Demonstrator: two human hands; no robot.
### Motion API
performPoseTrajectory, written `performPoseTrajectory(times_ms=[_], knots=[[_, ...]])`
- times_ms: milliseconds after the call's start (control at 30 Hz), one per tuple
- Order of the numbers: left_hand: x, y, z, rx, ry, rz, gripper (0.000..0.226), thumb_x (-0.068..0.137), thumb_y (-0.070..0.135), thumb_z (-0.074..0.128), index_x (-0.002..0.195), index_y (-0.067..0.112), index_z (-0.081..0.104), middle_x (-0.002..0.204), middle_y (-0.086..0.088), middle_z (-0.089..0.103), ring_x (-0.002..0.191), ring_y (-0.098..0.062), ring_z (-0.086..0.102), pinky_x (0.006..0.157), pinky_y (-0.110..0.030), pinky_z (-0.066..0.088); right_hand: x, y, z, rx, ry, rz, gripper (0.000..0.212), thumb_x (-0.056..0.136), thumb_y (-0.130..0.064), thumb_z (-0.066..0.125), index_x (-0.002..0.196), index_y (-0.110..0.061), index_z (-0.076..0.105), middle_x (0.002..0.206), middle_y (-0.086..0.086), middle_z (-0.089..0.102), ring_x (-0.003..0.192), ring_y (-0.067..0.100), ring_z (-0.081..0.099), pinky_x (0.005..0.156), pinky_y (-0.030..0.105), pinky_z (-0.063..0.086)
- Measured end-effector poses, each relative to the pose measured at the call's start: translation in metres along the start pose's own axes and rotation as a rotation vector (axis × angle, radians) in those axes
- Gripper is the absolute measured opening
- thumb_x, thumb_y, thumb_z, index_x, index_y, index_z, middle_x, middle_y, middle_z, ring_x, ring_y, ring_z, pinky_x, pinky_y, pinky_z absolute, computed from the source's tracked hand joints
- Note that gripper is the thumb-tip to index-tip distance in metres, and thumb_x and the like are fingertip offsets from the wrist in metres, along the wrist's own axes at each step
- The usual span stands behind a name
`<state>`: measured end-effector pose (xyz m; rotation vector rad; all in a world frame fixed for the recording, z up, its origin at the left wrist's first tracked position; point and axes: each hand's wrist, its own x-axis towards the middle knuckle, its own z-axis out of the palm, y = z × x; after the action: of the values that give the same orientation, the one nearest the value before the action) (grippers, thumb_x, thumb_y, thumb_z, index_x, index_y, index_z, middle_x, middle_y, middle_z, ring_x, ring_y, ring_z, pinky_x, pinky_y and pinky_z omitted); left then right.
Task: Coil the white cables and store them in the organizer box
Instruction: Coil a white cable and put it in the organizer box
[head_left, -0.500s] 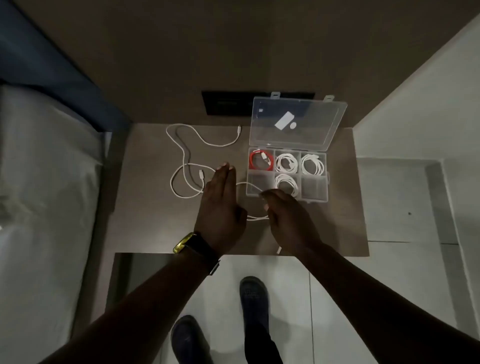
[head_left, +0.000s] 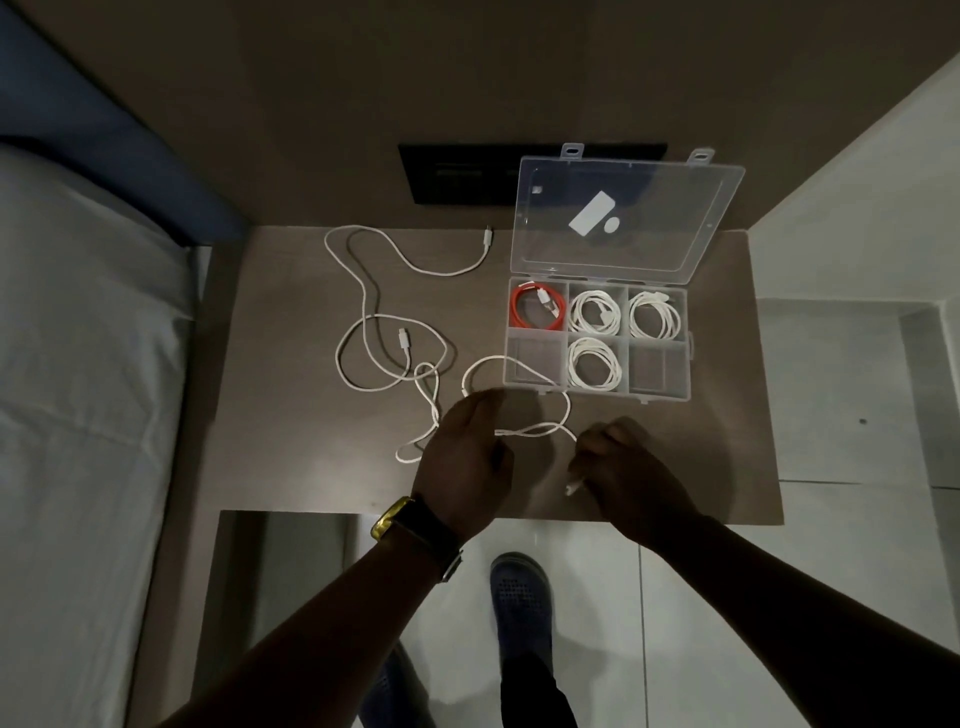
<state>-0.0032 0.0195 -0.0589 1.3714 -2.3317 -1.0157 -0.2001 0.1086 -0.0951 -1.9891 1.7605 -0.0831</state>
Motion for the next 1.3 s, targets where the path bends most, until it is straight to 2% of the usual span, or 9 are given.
performPoseTrajectory(times_ms=[100, 167, 300, 467, 633, 733, 933, 1167, 1300], knots=[[-0.001, 0.013, 0.0, -0.09, -0.111, -0.062, 0.02, 0.092, 0.024, 0.056, 0.105, 0.016, 0.07, 0.103, -0.01, 0.074, 0.097, -0.027, 0.067, 0.086, -0.032, 0.051, 0.014, -0.016, -0.022, 0.078, 0.12, -0.033, 0.016, 0.081, -0.01, 0.067, 0.094, -0.015, 0.073, 0.105, 0.002, 0.07, 0.102, 0.031, 0.057, 0.075, 0.04, 0.055], [0.004, 0.025, -0.006, -0.305, -0.234, -0.253, 0.033, 0.095, 0.041, 0.051, 0.083, 0.015, 0.067, 0.081, -0.01, 0.074, 0.076, -0.025, 0.069, 0.072, -0.035, 0.052, 0.024, -0.029, -0.04, 0.168, 0.216, -0.062, 0.01, 0.084, -0.013, 0.066, 0.092, -0.015, 0.073, 0.099, 0.001, 0.071, 0.099, 0.027, 0.059, 0.074, 0.035, 0.052], [0.014, 0.036, -0.039, -0.883, -0.362, -0.603, 0.031, 0.098, 0.027, 0.051, 0.092, 0.0, 0.064, 0.064, -0.014, 0.061, 0.051, -0.019, 0.06, 0.049, -0.026, 0.05, 0.034, -0.043, -0.07, 0.344, 0.246, -0.047, 0.015, 0.087, -0.012, 0.063, 0.098, -0.018, 0.07, 0.095, 0.0, 0.07, 0.092, 0.022, 0.064, 0.074, 0.035, 0.05], [0.019, 0.023, -0.097, -0.945, -0.547, -0.527, 0.023, 0.095, 0.018, 0.054, 0.102, 0.002, 0.069, 0.078, -0.007, 0.067, 0.062, -0.013, 0.06, 0.058, -0.022, 0.049, 0.048, -0.063, -0.095, 0.527, 0.227, -0.2, 0.017, 0.091, -0.005, 0.061, 0.099, -0.018, 0.069, 0.096, -0.007, 0.062, 0.088, 0.001, 0.059, 0.073, 0.017, 0.044], [0.021, 0.022, -0.115, -1.076, -0.639, -0.548, 0.019, 0.095, 0.015, 0.052, 0.091, 0.007, 0.069, 0.064, 0.002, 0.055, 0.055, -0.011, 0.047, 0.054, -0.021, 0.042, 0.064, -0.076, -0.103, 0.731, 0.239, -0.186, 0.027, 0.092, -0.001, 0.057, 0.11, -0.014, 0.072, 0.099, 0.004, 0.067, 0.096, 0.016, 0.066, 0.08, 0.034, 0.052], [0.026, 0.029, -0.117, -1.515, -0.689, -0.613, 0.027, 0.09, 0.021, 0.039, 0.065, 0.017, 0.05, 0.056, 0.005, 0.028, 0.05, -0.012, 0.023, 0.051, -0.025, 0.023, 0.069, -0.08, -0.099, 0.877, 0.292, -0.044, 0.014, 0.097, -0.016, 0.055, 0.105, -0.019, 0.067, 0.084, -0.001, 0.068, 0.08, 0.015, 0.066, 0.074, 0.039, 0.052], [0.028, 0.03, -0.126, -2.068, -0.398, -0.361, 0.041, 0.102, 0.038, 0.031, 0.073, 0.018, 0.052, 0.051, 0.008, 0.036, 0.048, -0.007, 0.036, 0.05, -0.019, 0.036, 0.049, -0.105, -0.067, 1.043, 0.228, 0.07, 0.028, 0.101, -0.022, 0.046, 0.087, -0.034, 0.067, 0.057, -0.01, 0.052, 0.052, 0.0, 0.048, 0.055, 0.014, 0.038], [0.023, 0.014, -0.119, -1.809, 0.039, -0.292, 0.03, 0.099, 0.016, 0.041, 0.117, 0.003, 0.061, 0.108, -0.011, 0.072, 0.11, -0.024, 0.067, 0.099, -0.034, 0.051, 0.026, -0.121, -0.081, 0.597, 0.057, -0.12, 0.02, 0.099, -0.038, 0.05, 0.087, -0.024, 0.057, 0.064, -0.004, 0.053, 0.059, 0.012, 0.055, 0.059, 0.033, 0.047], [0.018, 0.0, -0.112, -1.092, 0.183, -0.214, 0.021, 0.1, 0.009, 0.045, 0.102, -0.001, 0.063, 0.097, -0.019, 0.068, 0.101, -0.032, 0.067, 0.094, -0.04, 0.053, 0.022, -0.114, -0.107, 0.459, -0.034, -0.124, 0.026, 0.093, -0.04, 0.054, 0.078, -0.019, 0.056, 0.06, -0.002, 0.055, 0.057, 0.014, 0.055, 0.056, 0.035, 0.046]])
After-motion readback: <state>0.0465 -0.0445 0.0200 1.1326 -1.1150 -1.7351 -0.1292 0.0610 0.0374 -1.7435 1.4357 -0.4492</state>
